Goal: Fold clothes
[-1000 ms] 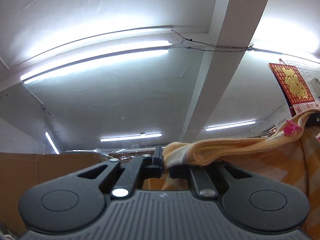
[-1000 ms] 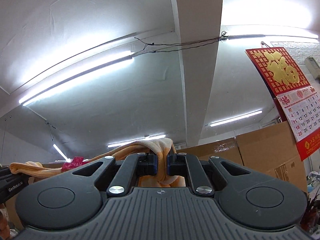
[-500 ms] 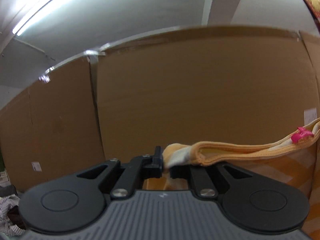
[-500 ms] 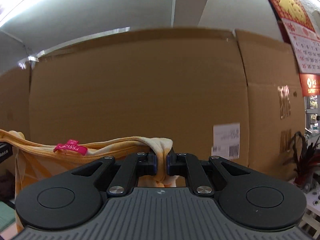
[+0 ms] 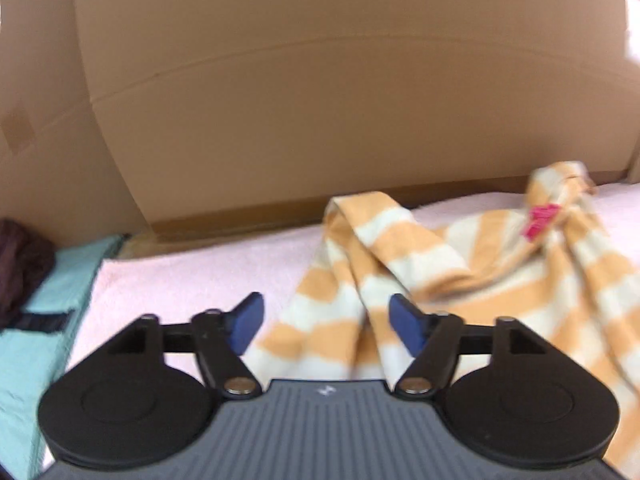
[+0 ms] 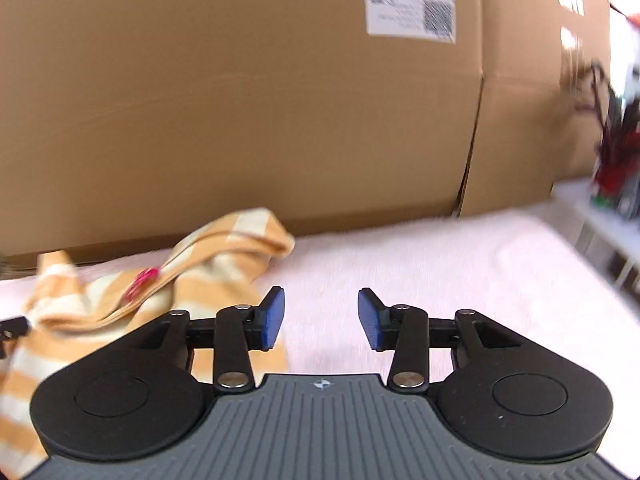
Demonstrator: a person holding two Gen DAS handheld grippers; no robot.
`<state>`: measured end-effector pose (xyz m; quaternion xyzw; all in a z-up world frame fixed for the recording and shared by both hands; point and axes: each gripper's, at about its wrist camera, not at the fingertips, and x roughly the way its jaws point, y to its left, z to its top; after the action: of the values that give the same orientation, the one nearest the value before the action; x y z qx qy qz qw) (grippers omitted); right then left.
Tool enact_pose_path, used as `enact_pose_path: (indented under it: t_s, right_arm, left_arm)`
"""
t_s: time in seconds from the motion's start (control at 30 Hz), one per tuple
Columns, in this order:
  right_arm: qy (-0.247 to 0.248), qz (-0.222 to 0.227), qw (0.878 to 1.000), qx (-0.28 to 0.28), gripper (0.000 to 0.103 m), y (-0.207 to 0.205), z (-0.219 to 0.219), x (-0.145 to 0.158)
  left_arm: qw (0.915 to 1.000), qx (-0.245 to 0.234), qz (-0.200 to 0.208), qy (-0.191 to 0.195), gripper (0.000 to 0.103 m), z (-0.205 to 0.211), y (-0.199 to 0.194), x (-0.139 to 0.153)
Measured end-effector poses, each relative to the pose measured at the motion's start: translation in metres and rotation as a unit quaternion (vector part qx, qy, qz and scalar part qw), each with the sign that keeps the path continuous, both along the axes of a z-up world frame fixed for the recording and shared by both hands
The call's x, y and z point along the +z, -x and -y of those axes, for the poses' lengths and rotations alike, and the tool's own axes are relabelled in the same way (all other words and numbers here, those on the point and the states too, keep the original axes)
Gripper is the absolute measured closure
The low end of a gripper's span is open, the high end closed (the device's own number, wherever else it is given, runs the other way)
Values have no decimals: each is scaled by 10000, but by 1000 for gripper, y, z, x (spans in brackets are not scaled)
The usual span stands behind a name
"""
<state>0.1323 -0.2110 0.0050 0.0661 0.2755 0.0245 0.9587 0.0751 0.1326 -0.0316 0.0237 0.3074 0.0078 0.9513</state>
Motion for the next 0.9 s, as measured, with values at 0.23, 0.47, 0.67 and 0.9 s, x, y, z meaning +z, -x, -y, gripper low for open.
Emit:
enact_pose_path:
  t_s: [0.23,0.47,0.67,0.9]
  right_arm:
    - [-280,-167,9981,516,56,127,67,-18]
    - [45,-353,9883,1483,55,211,76,-23]
    - [961,2,9752,1994,55,252,48,-21]
    - [159,-23,9769,2131,50,259,59,-21]
  left_arm:
    - [9946,-866,-81,571,21,3,108,-3]
    - [9819,-1552,-407,1005,12,31,173,-27]
    - [9813,-1565,-409,1040,8,42,186,-25]
    - [9751,-1497,-480,1562,3,38,192,-26]
